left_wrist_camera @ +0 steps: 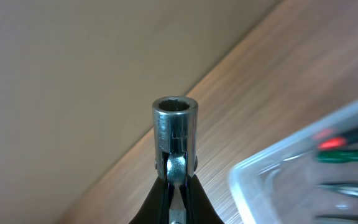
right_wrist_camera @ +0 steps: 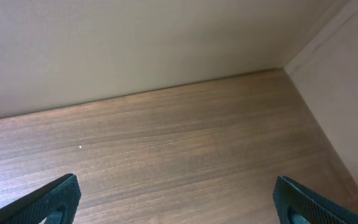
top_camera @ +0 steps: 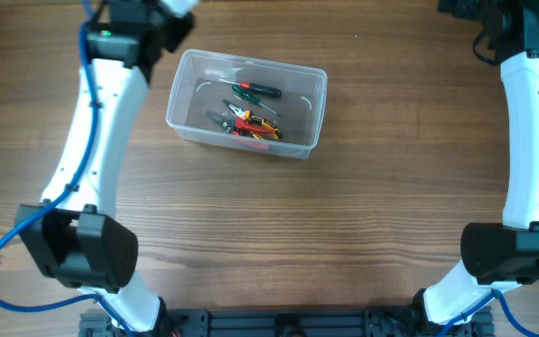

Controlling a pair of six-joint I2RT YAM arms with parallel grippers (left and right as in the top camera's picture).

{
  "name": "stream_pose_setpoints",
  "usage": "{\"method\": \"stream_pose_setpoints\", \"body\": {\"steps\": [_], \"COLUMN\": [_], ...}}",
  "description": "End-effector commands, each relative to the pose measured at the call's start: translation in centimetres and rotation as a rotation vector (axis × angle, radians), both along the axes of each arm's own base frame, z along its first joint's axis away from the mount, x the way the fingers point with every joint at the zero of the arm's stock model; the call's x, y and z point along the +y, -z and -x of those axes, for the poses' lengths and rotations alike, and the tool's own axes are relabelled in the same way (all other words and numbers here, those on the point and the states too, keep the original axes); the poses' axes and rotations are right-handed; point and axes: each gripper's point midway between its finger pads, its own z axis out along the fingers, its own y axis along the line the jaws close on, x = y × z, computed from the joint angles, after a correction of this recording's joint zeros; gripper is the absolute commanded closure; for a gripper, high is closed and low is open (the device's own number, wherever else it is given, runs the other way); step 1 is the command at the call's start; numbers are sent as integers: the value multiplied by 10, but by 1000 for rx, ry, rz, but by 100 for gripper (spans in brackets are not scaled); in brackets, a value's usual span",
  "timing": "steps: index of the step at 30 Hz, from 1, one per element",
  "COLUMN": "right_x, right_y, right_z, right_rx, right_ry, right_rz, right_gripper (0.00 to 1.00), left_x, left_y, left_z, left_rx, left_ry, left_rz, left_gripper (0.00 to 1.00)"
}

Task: Pack container
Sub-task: 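Lift the wrench with the left gripper and swing it over the container, then lower the wrench into the container and open the left gripper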

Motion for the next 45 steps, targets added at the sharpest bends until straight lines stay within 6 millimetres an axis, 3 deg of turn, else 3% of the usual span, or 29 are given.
{"method": "stream_pose_setpoints", "body": {"steps": [1,5,8,14,18,25,36,45], "right_x": [3,3,3,3,3,3,3,3], "right_y": [-4,-4,-4,-4,-4,-4,-4,-4], "right_z": [1,1,1,1,1,1,1,1], "right_rx": [-17,-17,-17,-17,-17,-17,-17,-17], "right_ry": [5,5,5,5,5,5,5,5], "right_rz": [-14,-14,-14,-14,-14,-14,-14,-14], "right_gripper": [0,0,0,0,0,0,0,0], "left_x": [-55,-78,-88,-87,-95,-107,-121,-125], "left_y": [-25,-19,-2,42,64,82,125,180], "left_z": [16,29,49,77,91,93,97,97], "left_rx": [-49,-6,89,302,410,470,510,629], "left_ry": [260,341,398,407,448,486,657,667], "left_rz": [32,69,76,82,129,176,62,56], "left_gripper": [96,96,96,96,96,96,96,95]}}
